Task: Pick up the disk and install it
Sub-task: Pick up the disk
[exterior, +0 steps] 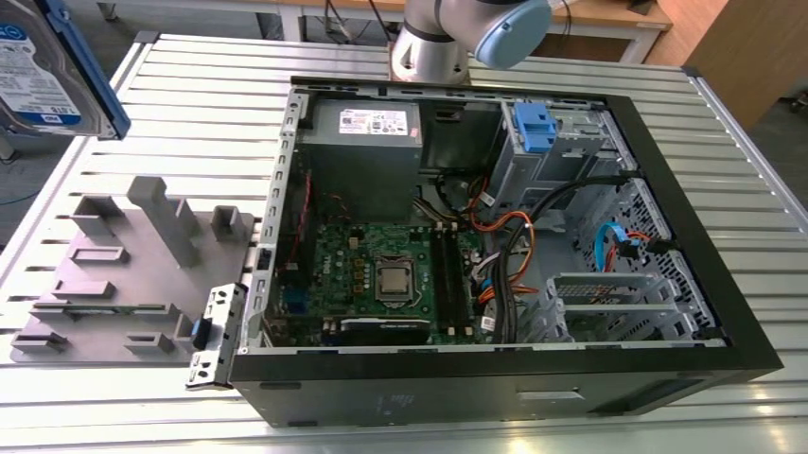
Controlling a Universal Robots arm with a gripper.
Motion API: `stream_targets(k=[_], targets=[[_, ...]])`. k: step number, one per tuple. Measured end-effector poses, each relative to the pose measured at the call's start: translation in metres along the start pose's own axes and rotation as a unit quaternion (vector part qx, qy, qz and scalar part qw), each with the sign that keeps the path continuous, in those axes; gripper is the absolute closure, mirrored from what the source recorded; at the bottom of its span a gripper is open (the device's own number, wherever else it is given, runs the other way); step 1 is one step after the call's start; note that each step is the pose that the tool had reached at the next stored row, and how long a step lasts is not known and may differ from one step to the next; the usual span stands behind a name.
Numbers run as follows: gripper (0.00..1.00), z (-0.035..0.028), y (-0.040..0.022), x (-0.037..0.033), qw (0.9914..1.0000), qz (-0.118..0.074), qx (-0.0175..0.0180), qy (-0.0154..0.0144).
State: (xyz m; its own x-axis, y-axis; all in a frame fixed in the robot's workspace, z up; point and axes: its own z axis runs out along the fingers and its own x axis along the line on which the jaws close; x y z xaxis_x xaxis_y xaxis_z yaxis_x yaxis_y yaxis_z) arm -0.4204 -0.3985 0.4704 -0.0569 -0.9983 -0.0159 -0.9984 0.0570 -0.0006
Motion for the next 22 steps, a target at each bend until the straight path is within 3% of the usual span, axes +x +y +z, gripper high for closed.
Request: stream_targets(k=[10,22], targets=[[0.65,-0.0212,-0.0001,-0.0004,1.0,0.0,-0.0002,0.0001],[0.65,-0.0221,-0.0013,-0.0005,1.0,0.0,-0.0001,0.0001]])
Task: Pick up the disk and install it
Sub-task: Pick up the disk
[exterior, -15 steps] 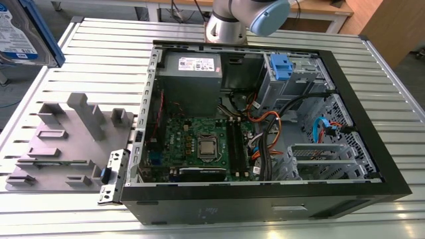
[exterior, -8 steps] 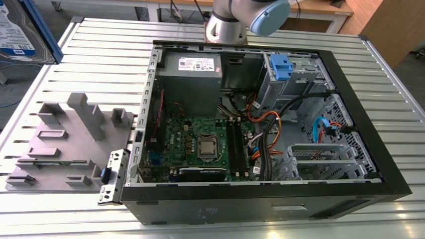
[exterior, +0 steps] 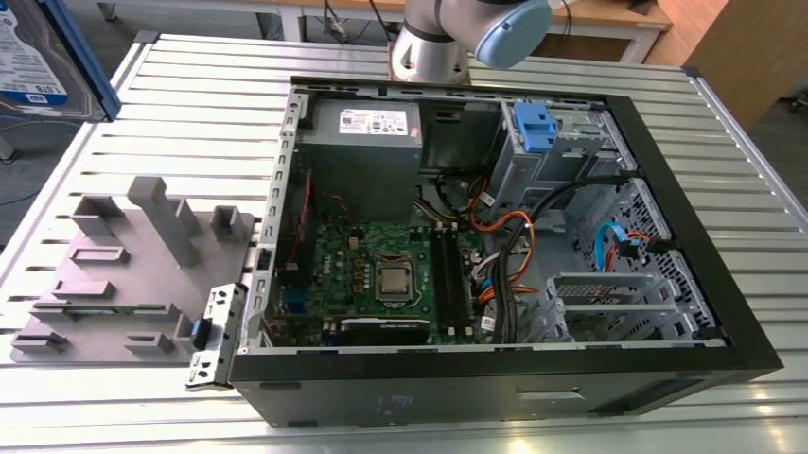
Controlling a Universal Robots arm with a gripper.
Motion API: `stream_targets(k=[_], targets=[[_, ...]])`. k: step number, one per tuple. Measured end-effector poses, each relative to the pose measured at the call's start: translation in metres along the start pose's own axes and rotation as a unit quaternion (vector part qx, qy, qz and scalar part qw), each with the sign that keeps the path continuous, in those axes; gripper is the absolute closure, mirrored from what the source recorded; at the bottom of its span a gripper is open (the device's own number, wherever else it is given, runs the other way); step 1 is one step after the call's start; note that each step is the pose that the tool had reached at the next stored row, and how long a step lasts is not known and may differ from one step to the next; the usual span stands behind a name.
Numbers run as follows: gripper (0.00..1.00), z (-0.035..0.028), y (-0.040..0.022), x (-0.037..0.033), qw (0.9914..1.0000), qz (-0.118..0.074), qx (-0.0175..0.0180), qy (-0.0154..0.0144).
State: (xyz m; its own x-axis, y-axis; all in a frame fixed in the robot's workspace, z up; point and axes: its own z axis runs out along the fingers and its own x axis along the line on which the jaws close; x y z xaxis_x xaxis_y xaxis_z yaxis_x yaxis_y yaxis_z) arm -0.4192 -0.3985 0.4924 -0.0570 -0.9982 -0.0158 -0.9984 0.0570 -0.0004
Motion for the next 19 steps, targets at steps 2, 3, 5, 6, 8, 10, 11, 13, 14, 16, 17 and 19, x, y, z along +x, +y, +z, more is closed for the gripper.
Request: stream_targets(k=[2,3,5,6,8,10,11,13,14,16,17,19], targets=[[0.65,0.0,-0.0018,-0.0001,1.0,0.0,0.0,0.0],[0.65,0.0,-0.003,-0.0002,1.0,0.0,0.0,0.0],[0.65,0.0001,-0.0054,-0.0003,1.0,0.0,0.0,0.0],[0.65,0.0001,-0.0067,-0.0004,1.0,0.0,0.0,0.0],[0.65,0.0,-0.0092,-0.0005,1.0,0.0,0.0,0.0],[0.65,0.0,-0.0112,-0.0006,1.0,0.0,0.0,0.0],[0.65,0.0001,-0.0119,-0.0006,1.0,0.0,0.0,0.0],[0.65,0.0001,-0.0131,-0.0007,1.0,0.0,0.0001,0.0],[0.65,0.0001,-0.0133,-0.0008,1.0,0.0,0.0,0.0],[0.65,0.0001,-0.0135,-0.0007,1.0,0.0,0.0,0.0],[0.65,0.0001,-0.0135,-0.0007,1.0,0.0,0.0,0.0],[0.65,0.0001,-0.0136,-0.0007,1.0,0.0,0.0,0.0]])
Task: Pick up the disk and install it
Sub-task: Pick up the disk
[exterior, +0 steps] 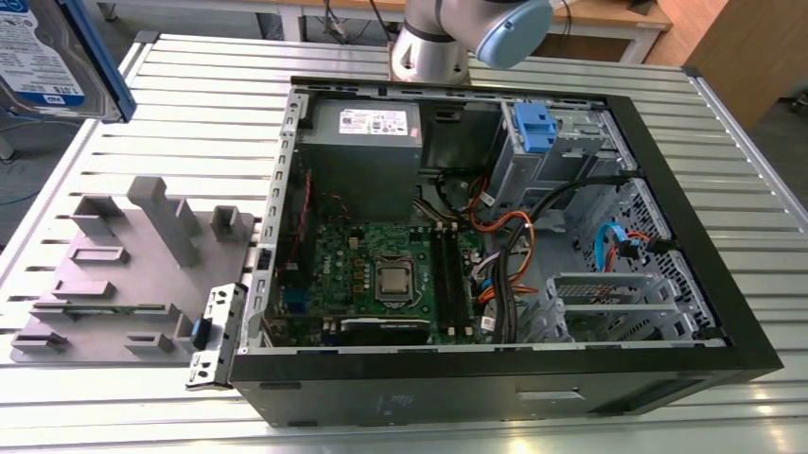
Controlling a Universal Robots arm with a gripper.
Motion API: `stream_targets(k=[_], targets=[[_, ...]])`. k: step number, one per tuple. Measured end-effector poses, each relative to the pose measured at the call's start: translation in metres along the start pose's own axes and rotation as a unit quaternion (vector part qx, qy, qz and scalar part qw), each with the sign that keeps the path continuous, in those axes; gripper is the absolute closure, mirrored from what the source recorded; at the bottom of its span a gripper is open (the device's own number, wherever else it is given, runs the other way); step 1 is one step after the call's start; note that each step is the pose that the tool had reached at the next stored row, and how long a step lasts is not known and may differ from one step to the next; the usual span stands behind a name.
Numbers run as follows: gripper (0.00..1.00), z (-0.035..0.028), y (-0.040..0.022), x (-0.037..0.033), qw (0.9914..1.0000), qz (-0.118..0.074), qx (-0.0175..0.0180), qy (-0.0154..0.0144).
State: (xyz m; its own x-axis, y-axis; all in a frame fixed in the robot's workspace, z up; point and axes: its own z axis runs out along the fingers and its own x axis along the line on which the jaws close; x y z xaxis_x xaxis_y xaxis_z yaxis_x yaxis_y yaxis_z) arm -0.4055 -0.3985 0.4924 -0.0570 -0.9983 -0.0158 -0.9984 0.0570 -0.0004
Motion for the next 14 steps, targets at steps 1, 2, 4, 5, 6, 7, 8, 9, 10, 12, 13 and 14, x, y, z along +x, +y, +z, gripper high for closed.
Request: stream_targets(k=[1,2,4,5,6,7,8,9,10,12,13,14], targets=[[0.65,0.0,0.0,0.0,1.0,0.0,0.0,0.0],[0.65,0.0,-0.0005,0.0,1.0,0.0,0.0,0.0],[0.65,0.0,-0.002,-0.0001,1.0,0.0,0.0,0.0],[0.65,0.0,-0.0028,-0.0002,1.0,0.0,0.0,0.0],[0.65,0.0,-0.0038,-0.0002,1.0,0.0,0.0,0.0001],[0.65,0.0,-0.005,-0.0003,1.0,0.0,0.0,0.0],[0.65,0.0,-0.0066,-0.0004,1.0,0.0,0.0,0.0],[0.65,0.0,-0.008,-0.0004,1.0,0.0,0.0,0.0],[0.65,0.0,-0.0093,-0.0005,1.0,0.0,0.0,0.0],[0.65,0.0,-0.0113,-0.0006,1.0,0.0,0.0,0.0],[0.65,0.0,-0.0121,-0.0007,1.0,0.0,0.0,0.0],[0.65,0.0,-0.0131,-0.0007,1.0,0.0,0.0,0.0]])
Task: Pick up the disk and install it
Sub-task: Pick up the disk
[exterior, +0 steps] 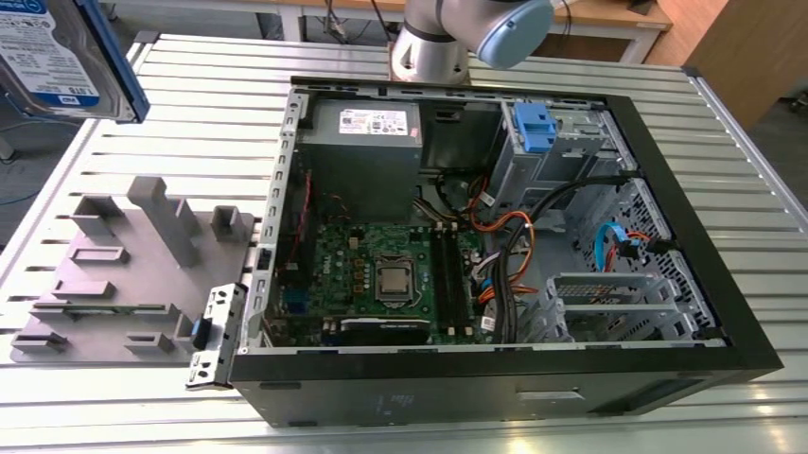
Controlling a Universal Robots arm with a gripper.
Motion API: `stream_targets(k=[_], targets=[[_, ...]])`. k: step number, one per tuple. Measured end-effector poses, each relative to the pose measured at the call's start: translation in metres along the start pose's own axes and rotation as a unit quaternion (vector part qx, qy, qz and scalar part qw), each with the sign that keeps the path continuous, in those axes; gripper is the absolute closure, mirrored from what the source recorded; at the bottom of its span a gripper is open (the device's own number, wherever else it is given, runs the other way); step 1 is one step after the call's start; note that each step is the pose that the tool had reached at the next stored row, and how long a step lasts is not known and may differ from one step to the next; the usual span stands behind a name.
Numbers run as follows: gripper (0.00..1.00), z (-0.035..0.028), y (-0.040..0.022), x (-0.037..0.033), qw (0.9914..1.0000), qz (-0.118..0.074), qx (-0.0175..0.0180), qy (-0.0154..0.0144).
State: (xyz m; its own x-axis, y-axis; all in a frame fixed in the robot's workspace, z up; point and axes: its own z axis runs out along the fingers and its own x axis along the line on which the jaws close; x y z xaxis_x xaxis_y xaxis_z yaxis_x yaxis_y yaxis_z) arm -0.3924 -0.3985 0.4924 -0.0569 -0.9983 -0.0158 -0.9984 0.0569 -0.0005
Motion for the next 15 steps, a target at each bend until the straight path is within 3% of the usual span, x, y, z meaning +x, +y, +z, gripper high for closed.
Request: stream_targets(k=[15], targets=[[0.65,0.0,-0.0182,-0.001,1.0,0.0,0.0,0.0]])
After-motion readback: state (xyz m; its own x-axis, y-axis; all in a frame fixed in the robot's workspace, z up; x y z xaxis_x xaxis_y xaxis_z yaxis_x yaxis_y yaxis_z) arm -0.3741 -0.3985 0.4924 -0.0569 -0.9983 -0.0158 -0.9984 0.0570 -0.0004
